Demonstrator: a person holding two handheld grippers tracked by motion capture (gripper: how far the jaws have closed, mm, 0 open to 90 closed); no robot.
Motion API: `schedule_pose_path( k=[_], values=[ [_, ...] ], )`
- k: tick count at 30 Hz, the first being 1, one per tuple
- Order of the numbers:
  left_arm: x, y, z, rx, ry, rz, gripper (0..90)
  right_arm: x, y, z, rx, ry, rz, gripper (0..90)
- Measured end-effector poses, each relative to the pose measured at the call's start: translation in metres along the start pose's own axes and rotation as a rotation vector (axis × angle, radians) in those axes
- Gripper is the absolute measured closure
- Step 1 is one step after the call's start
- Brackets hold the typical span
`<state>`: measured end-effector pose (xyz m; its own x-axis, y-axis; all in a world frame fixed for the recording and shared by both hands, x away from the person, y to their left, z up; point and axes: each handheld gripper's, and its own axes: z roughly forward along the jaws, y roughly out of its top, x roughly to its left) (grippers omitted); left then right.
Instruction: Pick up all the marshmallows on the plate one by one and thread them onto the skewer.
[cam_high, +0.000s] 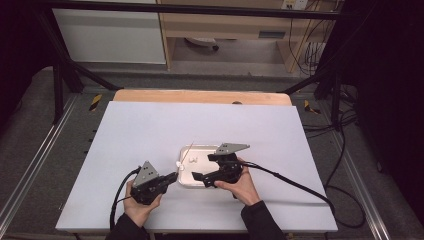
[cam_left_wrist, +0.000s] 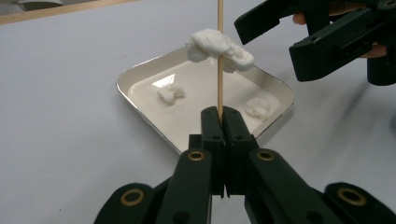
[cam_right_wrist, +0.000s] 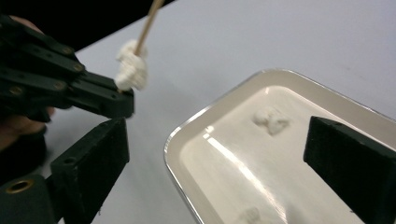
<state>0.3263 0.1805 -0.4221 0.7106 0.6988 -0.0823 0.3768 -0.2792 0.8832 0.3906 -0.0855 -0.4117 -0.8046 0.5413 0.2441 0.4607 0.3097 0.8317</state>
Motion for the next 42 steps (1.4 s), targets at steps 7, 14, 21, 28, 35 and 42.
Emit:
schedule_pose_path(
  k=[7, 14, 21, 28, 35, 42],
  values=[
    [0.006, -0.002, -0.005, 0.016, 0.009, 0.005, 89.2, -0.009, -0.001, -0.002, 0.049, -0.075, -0.022, 3.5],
    [0.011, -0.004, -0.009, 0.025, 0.010, 0.002, 89.1, -0.014, 0.004, 0.002, 0.029, -0.106, -0.015, 3.1],
    [0.014, -0.005, -0.011, 0.026, 0.012, -0.013, 89.2, -0.017, 0.010, 0.015, 0.046, -0.127, -0.026, 2.6],
    [0.015, -0.006, -0.013, 0.028, 0.013, -0.014, 89.2, -0.019, 0.019, 0.030, 0.063, -0.141, -0.021, 3.9],
    [0.016, -0.007, -0.013, 0.028, 0.012, -0.017, 89.1, -0.023, 0.024, 0.048, 0.103, -0.163, -0.039, 10.0],
    [0.016, -0.006, -0.013, 0.026, 0.011, -0.017, 89.1, -0.027, 0.022, 0.066, 0.131, -0.159, -0.039, 23.5]
  ],
)
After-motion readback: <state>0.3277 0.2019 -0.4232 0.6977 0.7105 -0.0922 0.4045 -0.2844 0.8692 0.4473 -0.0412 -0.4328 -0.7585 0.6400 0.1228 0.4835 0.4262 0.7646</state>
